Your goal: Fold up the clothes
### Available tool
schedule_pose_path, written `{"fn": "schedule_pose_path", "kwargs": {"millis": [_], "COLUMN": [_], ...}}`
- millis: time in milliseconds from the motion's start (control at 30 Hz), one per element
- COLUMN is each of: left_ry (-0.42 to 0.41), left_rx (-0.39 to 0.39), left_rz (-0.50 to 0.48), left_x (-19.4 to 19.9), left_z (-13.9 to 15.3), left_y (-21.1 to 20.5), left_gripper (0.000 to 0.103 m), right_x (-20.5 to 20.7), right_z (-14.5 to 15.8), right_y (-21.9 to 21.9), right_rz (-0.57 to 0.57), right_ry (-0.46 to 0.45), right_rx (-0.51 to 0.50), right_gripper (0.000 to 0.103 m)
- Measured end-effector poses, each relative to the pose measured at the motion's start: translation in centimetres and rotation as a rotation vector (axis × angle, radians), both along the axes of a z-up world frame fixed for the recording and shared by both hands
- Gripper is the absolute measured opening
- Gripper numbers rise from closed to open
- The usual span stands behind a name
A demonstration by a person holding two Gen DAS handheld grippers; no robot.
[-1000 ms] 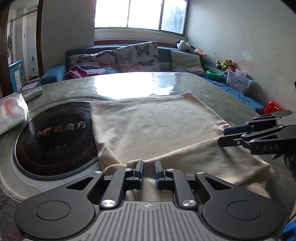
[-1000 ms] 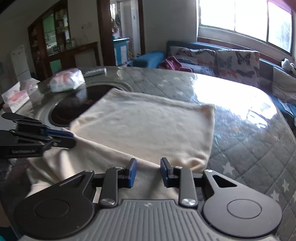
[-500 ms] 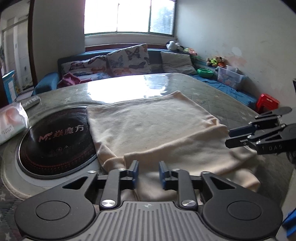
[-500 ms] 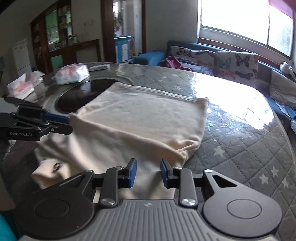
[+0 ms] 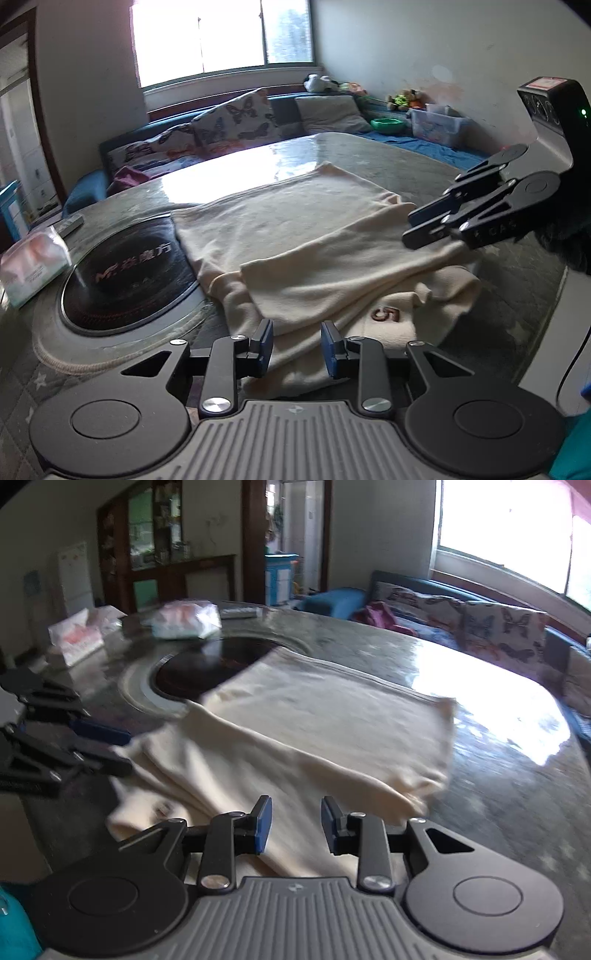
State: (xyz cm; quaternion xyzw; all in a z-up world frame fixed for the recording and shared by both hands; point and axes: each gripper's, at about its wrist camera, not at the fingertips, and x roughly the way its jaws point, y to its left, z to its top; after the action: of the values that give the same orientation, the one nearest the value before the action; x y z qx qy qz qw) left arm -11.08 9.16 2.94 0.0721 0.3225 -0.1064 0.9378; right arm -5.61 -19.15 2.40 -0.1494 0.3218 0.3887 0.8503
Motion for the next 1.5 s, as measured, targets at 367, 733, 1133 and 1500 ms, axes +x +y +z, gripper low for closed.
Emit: {"fn": "schedule_pose_path", "kwargs": {"millis": [367,733,1133,1500], "left_ry": [-0.008,-0.098,-0.127,-0.163], "left_rx": [0.008,0.118,0.195,0.254], "left_rz": [-0.006,-0.226,-0.303,-0.38], "left_x": [-1.5,-2.4,-2.8,-2.5], "left_z": [-0.1,-1.5,-2.1,-3.6], "left_y": [0.9,-3.1,-2.6,-4.4], "left_gripper": [0.031,0.036,0.036,0.035], "right_x": [-0.6,-1.4,-2.8,-3.8], "right_z": [-1.3,1.4,0.9,0.8], "right_y": [7.1,1.4,-2.5,-3.1], "right_rz": [0.218,0.135,0.105,0.135], "right_ry": [-0.001,-0.015,-0.018,-0.056], "right_rx": [-0.055,-0.063,-0.153,-0.213], "right_gripper": [0.029,0.033,0.039,0.045]}}
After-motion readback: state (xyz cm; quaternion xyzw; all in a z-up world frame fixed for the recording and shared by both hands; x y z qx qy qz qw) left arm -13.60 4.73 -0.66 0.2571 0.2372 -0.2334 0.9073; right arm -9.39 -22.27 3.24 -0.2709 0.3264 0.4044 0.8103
